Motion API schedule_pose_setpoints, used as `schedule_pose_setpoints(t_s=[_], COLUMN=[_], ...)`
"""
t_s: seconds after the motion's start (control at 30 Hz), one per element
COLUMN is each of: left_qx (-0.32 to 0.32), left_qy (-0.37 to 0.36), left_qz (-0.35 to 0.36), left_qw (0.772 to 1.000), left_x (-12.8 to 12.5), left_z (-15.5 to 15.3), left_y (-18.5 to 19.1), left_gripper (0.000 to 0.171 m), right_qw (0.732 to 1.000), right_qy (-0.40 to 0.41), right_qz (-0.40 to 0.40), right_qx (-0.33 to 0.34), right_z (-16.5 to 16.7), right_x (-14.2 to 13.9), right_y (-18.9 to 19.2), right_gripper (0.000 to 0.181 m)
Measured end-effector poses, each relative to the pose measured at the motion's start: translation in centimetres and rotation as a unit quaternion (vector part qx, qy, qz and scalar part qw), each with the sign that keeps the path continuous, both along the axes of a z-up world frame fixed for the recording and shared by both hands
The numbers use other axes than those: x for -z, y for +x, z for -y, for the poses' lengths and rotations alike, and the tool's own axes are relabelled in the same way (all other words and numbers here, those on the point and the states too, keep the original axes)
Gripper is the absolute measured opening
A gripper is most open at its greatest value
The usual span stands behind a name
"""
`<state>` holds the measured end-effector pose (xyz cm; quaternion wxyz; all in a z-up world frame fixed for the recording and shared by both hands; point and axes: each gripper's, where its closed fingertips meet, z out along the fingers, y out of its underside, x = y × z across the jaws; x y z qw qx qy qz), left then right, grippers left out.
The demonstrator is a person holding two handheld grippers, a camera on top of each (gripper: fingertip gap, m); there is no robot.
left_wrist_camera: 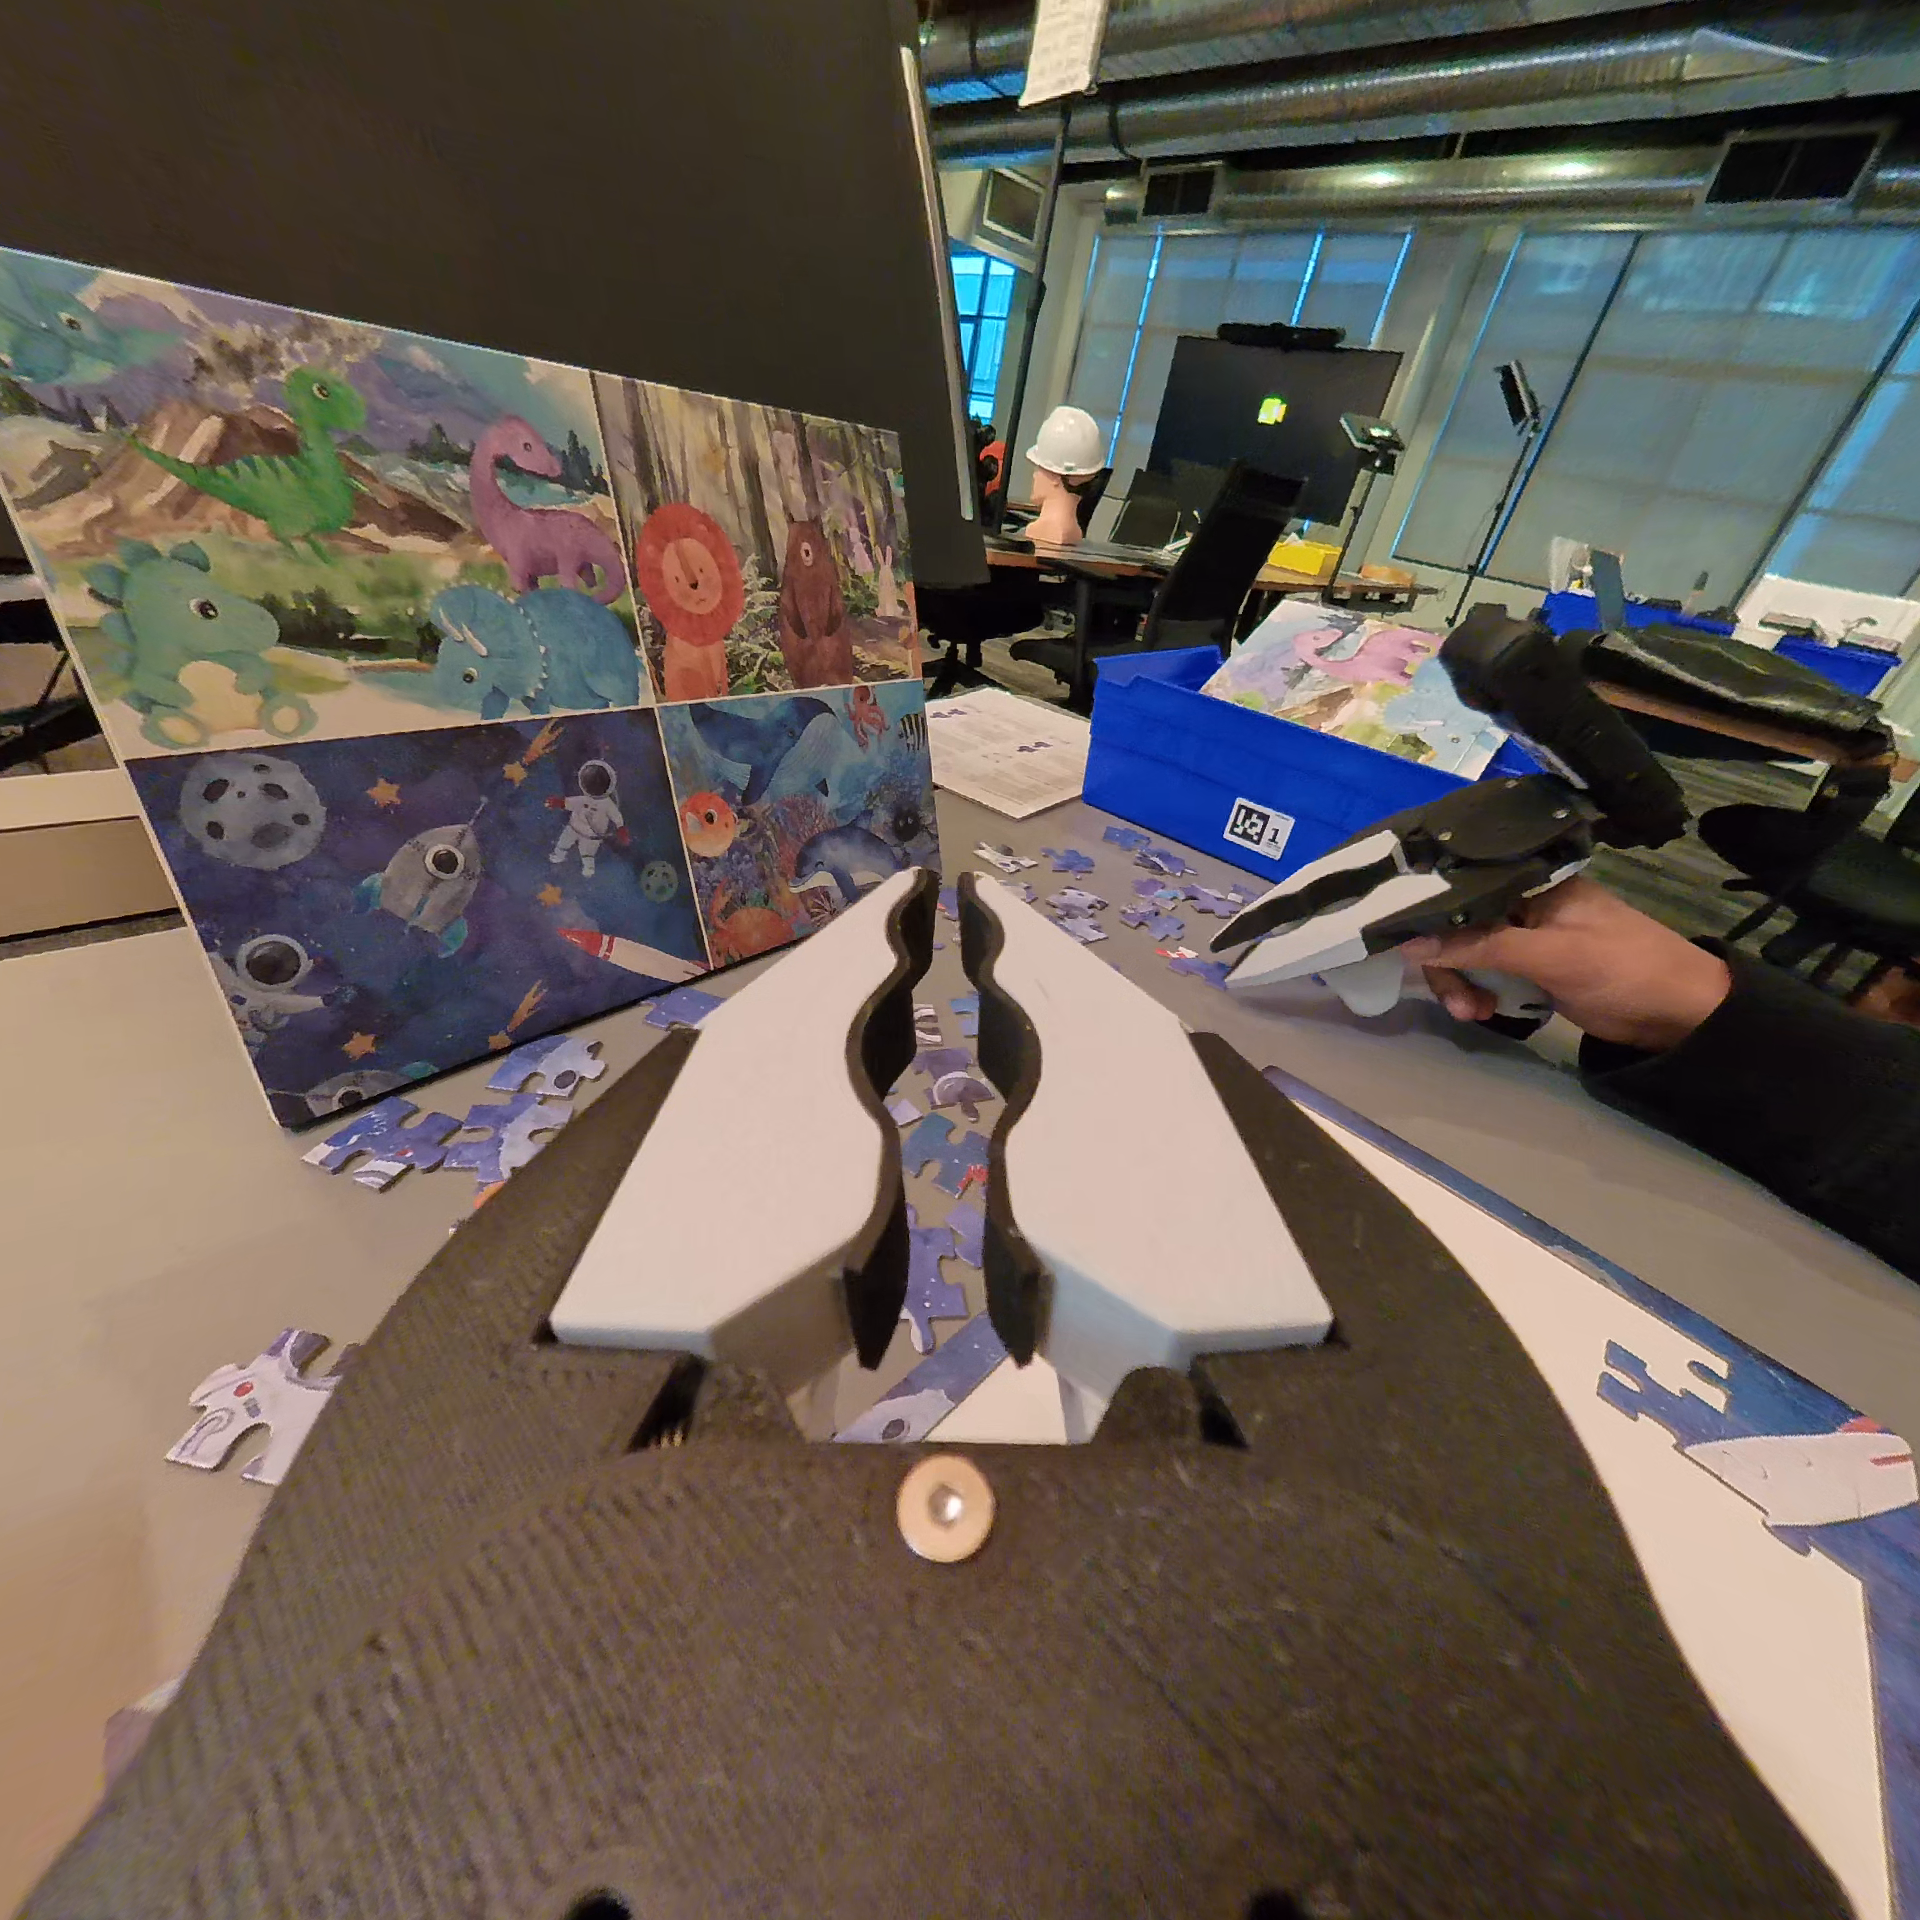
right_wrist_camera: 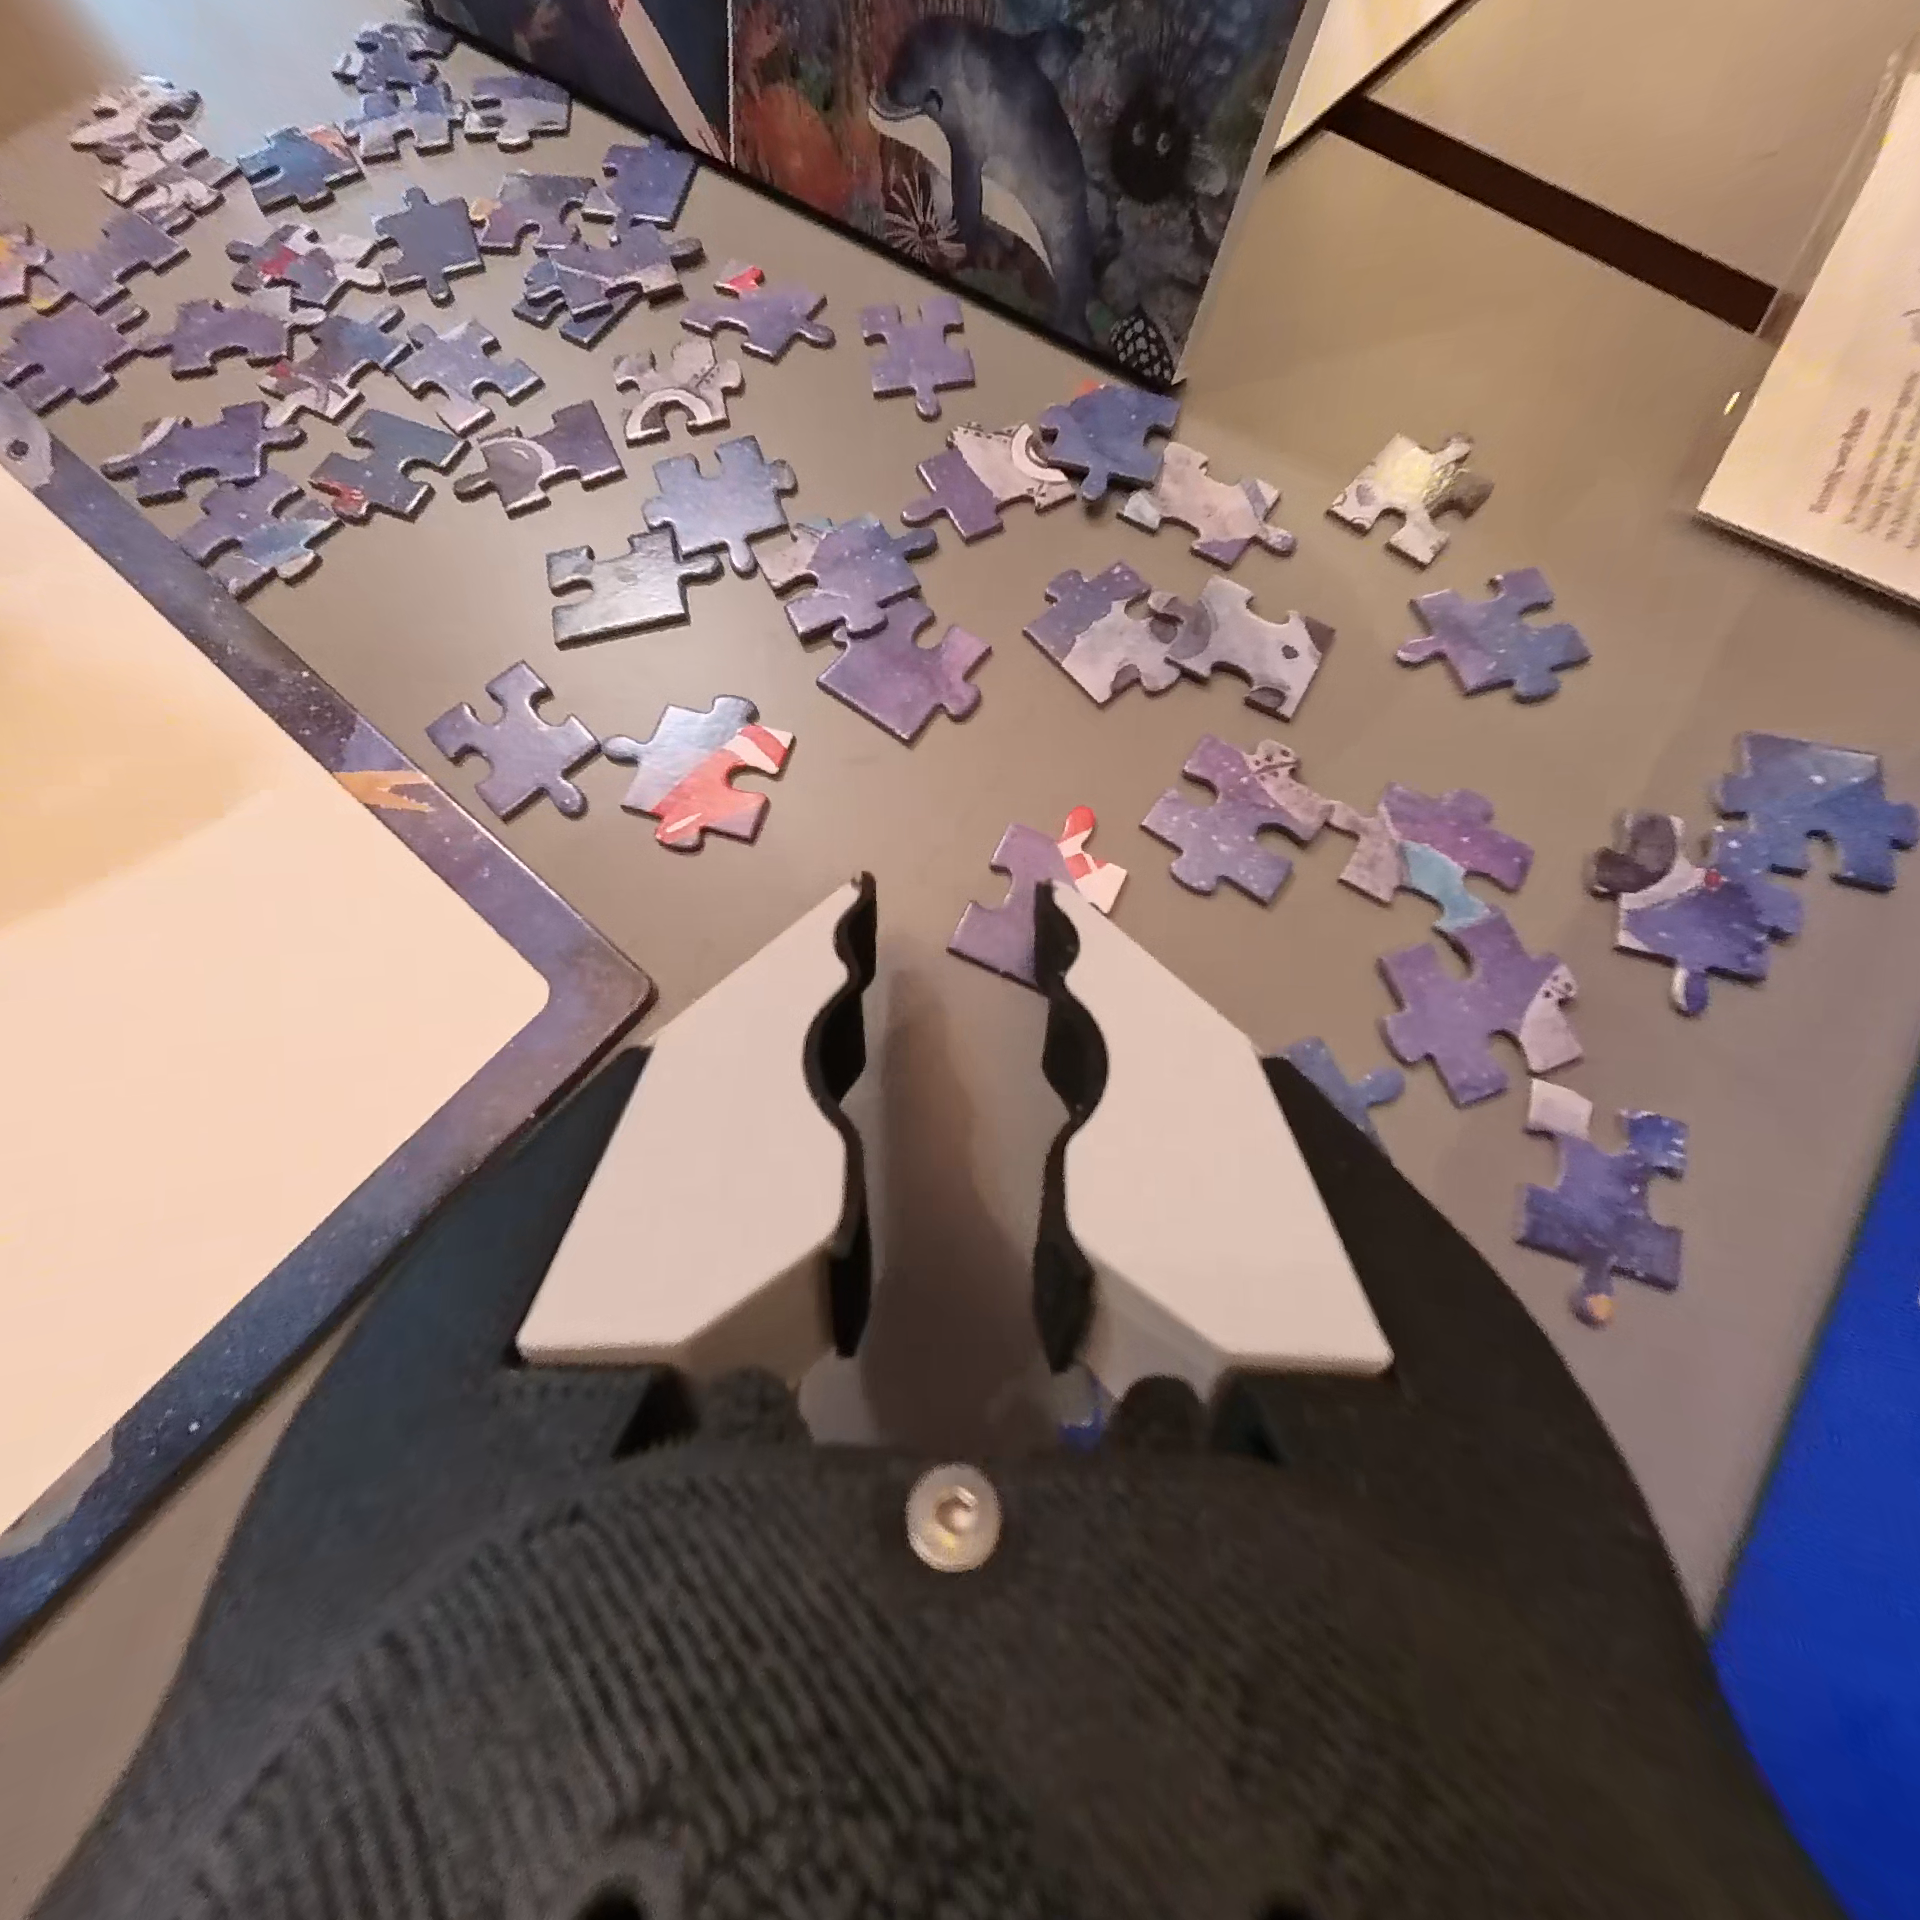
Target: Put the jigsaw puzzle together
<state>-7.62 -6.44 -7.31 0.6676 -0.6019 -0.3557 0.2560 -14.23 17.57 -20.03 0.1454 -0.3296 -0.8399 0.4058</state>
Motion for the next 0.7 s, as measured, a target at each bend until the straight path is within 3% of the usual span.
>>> schedule_pose_setpoints(t_s=[0.7], left_qx=[0.01], left_qy=[0.0], left_qz=[0.007], left_qw=[1.0], left_x=[0.2], left_z=[-0.4], left_y=[0.0], left_gripper=[0.004], right_qw=[1.0], right_qy=[0.011], right_qz=[0.004], right_qx=[0.017], right_z=[-1.4], right_x=[0.0], right_y=[-0.3], right_gripper=[0.033])
